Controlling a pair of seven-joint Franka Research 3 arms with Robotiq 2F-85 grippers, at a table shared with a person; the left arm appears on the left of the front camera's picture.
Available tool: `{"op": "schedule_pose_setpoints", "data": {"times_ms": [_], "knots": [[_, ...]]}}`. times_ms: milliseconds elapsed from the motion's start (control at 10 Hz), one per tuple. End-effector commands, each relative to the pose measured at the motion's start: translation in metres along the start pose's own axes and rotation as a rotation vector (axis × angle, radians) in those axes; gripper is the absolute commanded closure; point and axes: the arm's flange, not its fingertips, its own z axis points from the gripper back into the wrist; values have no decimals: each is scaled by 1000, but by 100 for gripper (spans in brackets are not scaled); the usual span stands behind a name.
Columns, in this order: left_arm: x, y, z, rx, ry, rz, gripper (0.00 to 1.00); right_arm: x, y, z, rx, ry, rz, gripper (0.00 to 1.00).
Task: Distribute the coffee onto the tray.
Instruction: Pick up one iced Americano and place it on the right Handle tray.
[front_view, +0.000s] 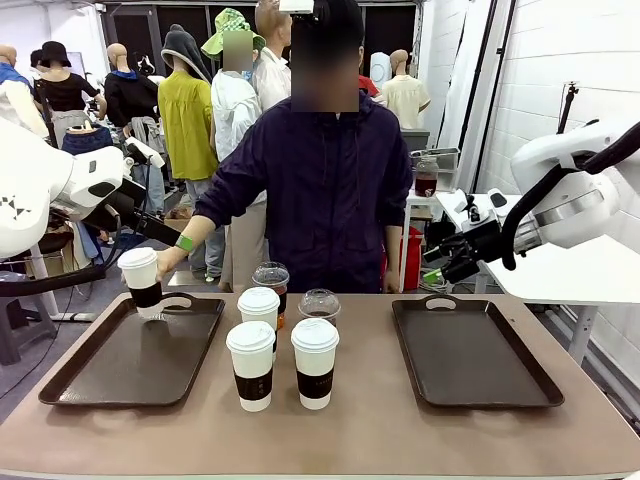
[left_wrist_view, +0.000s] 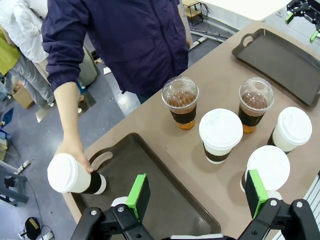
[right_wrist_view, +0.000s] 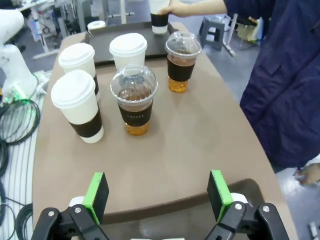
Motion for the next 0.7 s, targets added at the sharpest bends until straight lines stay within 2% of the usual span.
{"op": "schedule_pose_setpoints", "data": {"times_ms": [0,300,600], "knots": [[-1,1,1,-6,0,3,0,-28,-24,-27,50,-116,-8,0],[-1,1,1,-6,0,3,0,-57,-21,-67,138,-221,57,0],[-1,1,1,-6,0,3,0,-85,-18,-100,130,-324,72,0]]}}
